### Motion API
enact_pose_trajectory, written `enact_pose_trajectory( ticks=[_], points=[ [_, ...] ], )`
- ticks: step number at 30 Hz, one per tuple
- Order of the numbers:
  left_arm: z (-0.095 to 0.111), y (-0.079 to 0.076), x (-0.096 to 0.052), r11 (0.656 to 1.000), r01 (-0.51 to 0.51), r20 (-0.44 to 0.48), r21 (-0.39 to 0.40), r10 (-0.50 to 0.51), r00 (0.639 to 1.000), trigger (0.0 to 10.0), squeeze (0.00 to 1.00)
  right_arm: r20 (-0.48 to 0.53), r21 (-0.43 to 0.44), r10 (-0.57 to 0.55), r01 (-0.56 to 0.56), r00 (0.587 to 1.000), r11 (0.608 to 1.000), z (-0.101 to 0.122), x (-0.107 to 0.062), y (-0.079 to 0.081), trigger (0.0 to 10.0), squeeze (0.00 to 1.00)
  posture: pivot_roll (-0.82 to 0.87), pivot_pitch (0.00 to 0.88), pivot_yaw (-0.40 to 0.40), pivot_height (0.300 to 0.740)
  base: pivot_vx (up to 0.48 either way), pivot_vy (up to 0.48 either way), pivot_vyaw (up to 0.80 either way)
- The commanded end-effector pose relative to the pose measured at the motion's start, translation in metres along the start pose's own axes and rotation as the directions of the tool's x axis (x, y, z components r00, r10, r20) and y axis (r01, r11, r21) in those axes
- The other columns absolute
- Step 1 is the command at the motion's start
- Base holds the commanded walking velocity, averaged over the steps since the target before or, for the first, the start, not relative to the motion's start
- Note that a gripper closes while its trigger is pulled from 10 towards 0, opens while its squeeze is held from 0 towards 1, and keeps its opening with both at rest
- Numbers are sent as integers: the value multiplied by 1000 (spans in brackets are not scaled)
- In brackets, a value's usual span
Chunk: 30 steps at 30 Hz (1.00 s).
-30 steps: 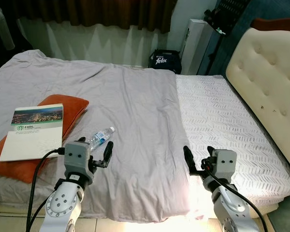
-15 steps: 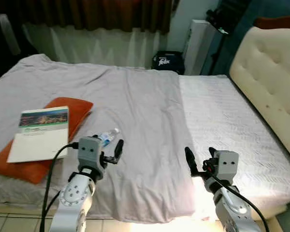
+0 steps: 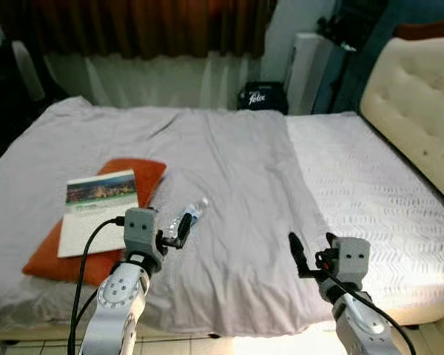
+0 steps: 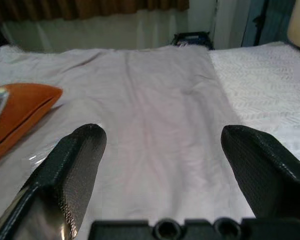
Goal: Clean up the room
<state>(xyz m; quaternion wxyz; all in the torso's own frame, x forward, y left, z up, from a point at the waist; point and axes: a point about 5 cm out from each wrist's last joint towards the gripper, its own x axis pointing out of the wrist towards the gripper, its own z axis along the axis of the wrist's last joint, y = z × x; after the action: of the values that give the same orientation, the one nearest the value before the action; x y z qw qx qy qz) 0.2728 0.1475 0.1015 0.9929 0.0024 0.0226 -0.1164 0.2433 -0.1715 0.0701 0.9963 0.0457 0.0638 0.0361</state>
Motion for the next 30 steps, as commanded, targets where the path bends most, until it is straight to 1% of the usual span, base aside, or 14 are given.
enact_pose_trajectory(
  ticks=[1, 4, 5, 6, 8, 12, 14, 18, 22, 26, 30],
  points=[
    [-3, 5, -3, 999, -22, -10, 26, 22, 1000, 10000, 0, 8, -5, 22, -22, 1000, 1000, 3, 3, 5, 10000, 0, 59, 0, -50, 740, 0, 0, 0],
    [-4, 5, -3, 999, -38, -10, 33, 39, 999, 10000, 0, 2, -6, 27, -27, 1000, 1000, 2, 2, 6, 10000, 0, 59, 0, -50, 740, 0, 0, 0],
    [1, 4, -3, 999, -26, 16, 44, 26, 1000, 10000, 0, -2, -9, 30, -30, 1000, 1000, 2, 2, 6, 10000, 0, 59, 0, -51, 740, 0, 0, 0],
    [2, 3, -3, 999, -23, 22, 48, 22, 1000, 10000, 0, -3, -10, 31, -31, 1000, 999, 2, 2, 6, 10000, 0, 59, 0, -51, 740, 0, 0, 0],
    [6, 2, -4, 1000, -9, 53, 26, 8, 999, 10000, 0, -4, -9, 31, -31, 1000, 999, 2, 2, 6, 10000, 0, 60, 0, -51, 740, 0, 0, 0],
    [4, 3, -3, 999, -25, 35, 34, 23, 999, 10000, 0, -11, -12, 36, -36, 999, 999, 1, 3, 6, 10000, 0, 60, 0, -51, 740, 457, 0, 0],
    [3, 3, -1, 997, -21, 27, 68, 20, 999, 10000, 0, -13, -14, 39, -39, 999, 999, 0, 4, 7, 10000, 0, 61, 0, -47, 740, 458, 0, 0],
    [4, 1, 2, 996, 0, 25, 91, -2, 1000, 10000, 0, -12, -13, 37, -37, 999, 999, 1, 6, 7, 10000, 0, 62, 0, -46, 740, 458, 0, 0],
    [5, 1, 4, 996, 8, 23, 88, -10, 1000, 10000, 0, -5, -4, 34, -34, 999, 999, 1, 7, 7, 10000, 0, 58, 0, -43, 740, 465, 0, 0],
    [5, -1, 5, 996, 21, 20, 89, -23, 1000, 10000, 0, -1, -15, 30, -30, 1000, 999, 2, 6, 6, 10000, 0, 54, 0, -40, 740, 469, 0, 0],
    [5, -3, 8, 993, 58, 14, 102, -60, 998, 10000, 0, -1, 7, 42, -42, 999, 999, 1, 5, 7, 10000, 0, 52, 0, -36, 740, 468, 0, -766]
  ],
)
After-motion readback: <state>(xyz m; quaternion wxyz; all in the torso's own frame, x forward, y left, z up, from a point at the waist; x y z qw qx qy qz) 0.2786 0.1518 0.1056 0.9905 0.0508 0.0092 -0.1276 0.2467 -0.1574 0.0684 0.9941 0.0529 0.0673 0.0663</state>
